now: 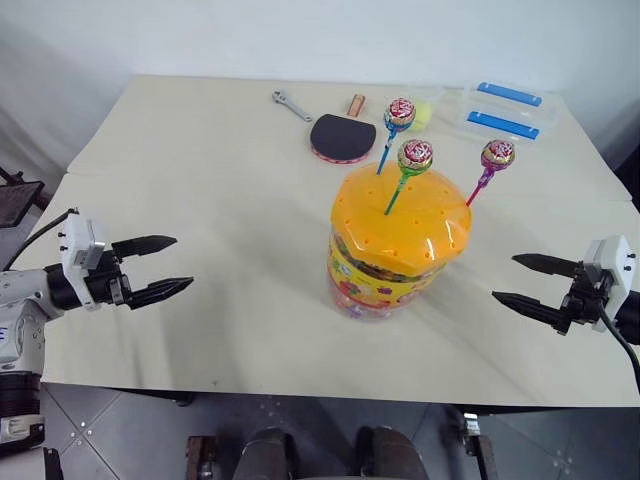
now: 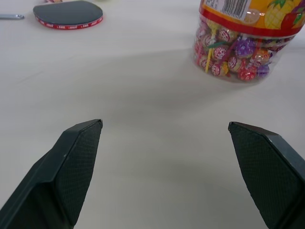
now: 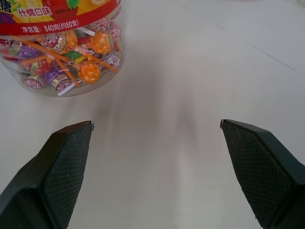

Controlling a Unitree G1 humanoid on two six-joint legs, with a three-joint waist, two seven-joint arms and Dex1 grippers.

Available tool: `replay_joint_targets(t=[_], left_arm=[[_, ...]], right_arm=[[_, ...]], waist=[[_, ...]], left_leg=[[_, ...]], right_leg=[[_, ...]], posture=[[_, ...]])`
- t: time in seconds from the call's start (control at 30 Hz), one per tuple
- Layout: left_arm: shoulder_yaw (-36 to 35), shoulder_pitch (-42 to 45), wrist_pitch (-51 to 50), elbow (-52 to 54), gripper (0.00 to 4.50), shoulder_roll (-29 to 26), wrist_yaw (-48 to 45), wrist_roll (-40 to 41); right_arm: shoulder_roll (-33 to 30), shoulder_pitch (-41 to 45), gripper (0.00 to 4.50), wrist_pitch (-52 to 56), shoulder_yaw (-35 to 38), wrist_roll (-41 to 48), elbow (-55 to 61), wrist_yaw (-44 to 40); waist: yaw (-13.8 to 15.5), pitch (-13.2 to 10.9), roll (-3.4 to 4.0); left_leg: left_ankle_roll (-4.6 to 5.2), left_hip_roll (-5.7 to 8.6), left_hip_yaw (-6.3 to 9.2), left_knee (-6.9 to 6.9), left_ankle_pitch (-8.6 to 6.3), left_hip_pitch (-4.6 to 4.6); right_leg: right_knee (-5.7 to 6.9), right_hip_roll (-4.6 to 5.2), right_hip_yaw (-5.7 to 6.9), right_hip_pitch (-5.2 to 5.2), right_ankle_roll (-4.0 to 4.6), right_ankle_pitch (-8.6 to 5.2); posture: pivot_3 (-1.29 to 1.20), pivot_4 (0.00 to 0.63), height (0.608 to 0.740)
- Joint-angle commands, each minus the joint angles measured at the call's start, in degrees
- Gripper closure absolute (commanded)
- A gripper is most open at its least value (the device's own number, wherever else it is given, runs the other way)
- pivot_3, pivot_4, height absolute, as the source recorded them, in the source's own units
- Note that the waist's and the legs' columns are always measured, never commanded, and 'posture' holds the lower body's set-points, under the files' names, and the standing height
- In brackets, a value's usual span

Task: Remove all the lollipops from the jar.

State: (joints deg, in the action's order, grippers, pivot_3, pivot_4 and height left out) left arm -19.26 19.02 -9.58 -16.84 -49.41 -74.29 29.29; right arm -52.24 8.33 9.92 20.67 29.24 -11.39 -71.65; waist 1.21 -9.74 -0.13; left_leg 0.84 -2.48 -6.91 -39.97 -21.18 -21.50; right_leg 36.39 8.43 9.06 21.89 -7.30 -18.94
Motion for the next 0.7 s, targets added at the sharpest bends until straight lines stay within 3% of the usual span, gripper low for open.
replay_joint_targets(t=[0.03, 0.3, 0.57, 0.7], left_arm=[[-1.05, 1.05, 0.86, -0.14, 0.0, -0.47, -0.72, 0.86], [-0.38, 2.55, -10.17, 9.53, 0.0, -4.49, 1.66, 2.66], [3.4, 16.29, -15.01, 14.26, 0.0, -3.98, 3.59, 3.95], [5.57, 23.99, -14.86, 12.93, 0.0, 0.05, 2.14, 6.21]], right_arm=[[-1.28, 0.07, 0.03, -0.73, 2.84, 0.55, 0.38, 0.0], [-2.15, -2.03, 0.03, 0.99, 5.86, 2.3, 3.75, -0.59], [-4.83, -5.53, 0.03, 10.8, 12.46, 10.97, 16.09, -1.41], [-4.54, -6.34, 0.03, 11.94, 15.14, 13.73, 23.37, -1.3]], waist=[[-0.01, 0.0, 0.0], [0.1, -0.01, -0.02], [0.21, -0.02, 0.0], [0.2, -0.03, -0.02]], left_leg=[[0.0, 0.0, 0.0, 0.0, 0.0, 0.0], [0.0, -0.01, 0.0, 0.0, 0.0, 0.0], [0.0, 0.0, 0.03, -0.05, 0.0, 0.02], [-0.01, -0.04, 0.04, -0.02, 0.0, 0.05]], right_leg=[[0.0, 0.0, 0.0, 0.0, 0.0, 0.0], [0.0, -0.01, -0.02, 0.0, 0.0, 0.0], [-0.02, -0.02, -0.03, -0.08, -0.02, 0.01], [-0.03, -0.1, -0.01, -0.08, -0.02, 0.01]], posture=[[0.0, 0.15, 0.74], [0.0, 0.15, 0.74], [0.0, 0.15, 0.74], [0.0, 0.15, 0.74]])
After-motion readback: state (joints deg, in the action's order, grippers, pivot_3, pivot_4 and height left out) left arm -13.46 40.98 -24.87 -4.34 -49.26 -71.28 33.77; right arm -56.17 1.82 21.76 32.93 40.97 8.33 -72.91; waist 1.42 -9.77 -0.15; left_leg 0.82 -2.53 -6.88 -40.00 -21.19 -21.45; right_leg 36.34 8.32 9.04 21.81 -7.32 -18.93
